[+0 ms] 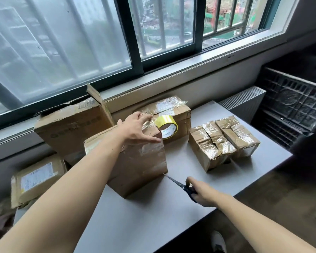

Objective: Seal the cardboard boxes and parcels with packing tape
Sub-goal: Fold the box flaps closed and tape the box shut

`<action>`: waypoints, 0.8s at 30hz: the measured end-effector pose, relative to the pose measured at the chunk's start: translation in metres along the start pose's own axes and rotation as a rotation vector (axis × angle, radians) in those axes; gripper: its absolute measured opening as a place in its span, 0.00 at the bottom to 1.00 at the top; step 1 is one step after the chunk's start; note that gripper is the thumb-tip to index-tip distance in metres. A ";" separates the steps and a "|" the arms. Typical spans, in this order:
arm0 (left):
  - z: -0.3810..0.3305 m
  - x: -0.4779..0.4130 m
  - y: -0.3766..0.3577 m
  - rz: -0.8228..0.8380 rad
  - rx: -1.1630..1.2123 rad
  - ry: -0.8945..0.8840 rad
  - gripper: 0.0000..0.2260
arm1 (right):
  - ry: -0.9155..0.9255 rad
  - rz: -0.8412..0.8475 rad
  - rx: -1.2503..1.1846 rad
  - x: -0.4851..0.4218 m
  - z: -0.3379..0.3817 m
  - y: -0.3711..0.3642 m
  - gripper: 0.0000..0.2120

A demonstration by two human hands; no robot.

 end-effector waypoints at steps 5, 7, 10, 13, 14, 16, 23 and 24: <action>0.003 -0.001 0.005 -0.014 -0.045 -0.006 0.41 | 0.032 -0.054 -0.477 0.022 0.017 0.043 0.12; -0.001 0.002 0.006 -0.021 -0.086 0.003 0.39 | 0.059 -0.044 -0.577 0.025 0.034 0.058 0.15; 0.000 0.006 0.003 0.018 -0.115 0.052 0.39 | 0.136 -0.024 -0.771 0.027 0.065 0.083 0.12; 0.002 0.009 -0.001 0.092 -0.120 0.081 0.42 | 0.209 0.064 -0.916 0.024 0.090 0.099 0.09; 0.002 0.010 -0.002 0.125 -0.117 0.087 0.45 | 0.219 0.105 -0.936 0.023 0.096 0.103 0.08; 0.001 0.010 -0.003 0.203 -0.083 0.107 0.50 | 0.219 0.181 -0.944 0.022 0.104 0.107 0.11; -0.007 -0.036 0.033 -0.161 0.235 0.153 0.22 | 0.164 0.430 -0.975 0.019 0.113 0.112 0.19; -0.010 -0.043 0.032 -0.150 0.227 0.166 0.18 | 0.159 0.450 -0.974 0.018 0.112 0.112 0.20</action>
Point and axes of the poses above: each hand's wrist, its own x-axis away from the middle knuckle, its own y-axis out of the back of the hand, z = x × y, the point moved 9 cm from there along -x, towards the middle knuckle, and after that the axes turned 6 degrees about -y, right-handed, at the moved point
